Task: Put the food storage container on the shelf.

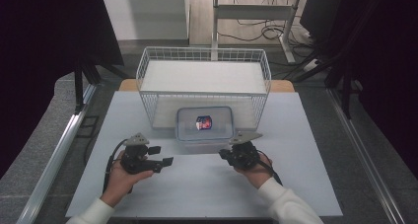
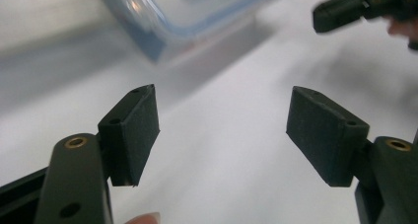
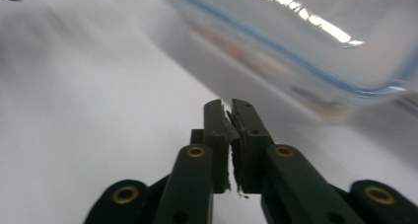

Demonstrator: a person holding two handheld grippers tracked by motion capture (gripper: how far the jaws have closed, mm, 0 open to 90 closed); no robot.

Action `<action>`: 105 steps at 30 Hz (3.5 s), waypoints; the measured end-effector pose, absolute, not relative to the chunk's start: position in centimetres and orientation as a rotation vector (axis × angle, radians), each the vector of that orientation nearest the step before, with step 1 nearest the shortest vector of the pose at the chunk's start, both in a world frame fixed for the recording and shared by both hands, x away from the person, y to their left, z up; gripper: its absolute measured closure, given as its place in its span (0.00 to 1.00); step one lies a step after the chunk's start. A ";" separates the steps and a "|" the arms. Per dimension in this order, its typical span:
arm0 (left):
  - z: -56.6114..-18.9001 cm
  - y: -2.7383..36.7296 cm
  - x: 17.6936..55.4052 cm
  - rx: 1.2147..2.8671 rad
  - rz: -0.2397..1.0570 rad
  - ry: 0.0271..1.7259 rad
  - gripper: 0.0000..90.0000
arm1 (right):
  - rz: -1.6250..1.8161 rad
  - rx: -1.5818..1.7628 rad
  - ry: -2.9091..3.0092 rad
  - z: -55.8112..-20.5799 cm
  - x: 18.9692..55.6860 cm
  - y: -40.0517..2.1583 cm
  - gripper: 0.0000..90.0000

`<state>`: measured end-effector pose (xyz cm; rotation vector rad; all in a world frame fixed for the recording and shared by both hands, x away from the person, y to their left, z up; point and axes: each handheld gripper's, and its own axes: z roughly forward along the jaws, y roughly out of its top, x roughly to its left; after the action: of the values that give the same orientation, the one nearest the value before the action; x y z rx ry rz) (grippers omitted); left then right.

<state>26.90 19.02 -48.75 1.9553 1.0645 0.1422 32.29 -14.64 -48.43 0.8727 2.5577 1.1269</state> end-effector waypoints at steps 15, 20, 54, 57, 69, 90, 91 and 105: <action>-49.5 18.5 23.7 2.031 0.145 1.022 0.30 | 0.971 0.768 2.561 -51.2 34.3 -8.2 0.98; -49.5 18.5 23.7 2.024 0.131 1.020 0.30 | 0.948 0.813 2.531 -51.7 35.5 -8.1 0.99; -49.7 18.9 23.9 2.010 0.110 1.037 0.30 | 1.022 0.974 2.414 -50.8 39.6 -7.9 0.99; -49.7 18.9 23.9 2.012 0.109 1.037 0.30 | 1.031 0.995 2.408 -50.8 40.2 -8.0 0.99; -49.8 19.0 24.0 2.012 0.102 1.042 0.30 | 1.038 1.075 2.366 -50.8 42.3 -7.7 0.99; -49.9 19.2 24.2 2.013 0.109 1.052 0.30 | 1.032 1.018 2.400 -49.7 41.8 -8.1 0.99; -50.0 19.2 24.2 2.014 0.109 1.053 0.30 | 1.038 1.004 2.405 -49.4 41.5 -8.4 0.99; -50.1 19.2 24.2 2.018 0.141 1.067 0.30 | 1.107 0.873 2.496 -47.7 32.1 -16.5 0.99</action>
<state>24.19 19.18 -50.12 2.0183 1.0671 0.1415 32.11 -16.45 -47.68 0.8730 2.4963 1.1071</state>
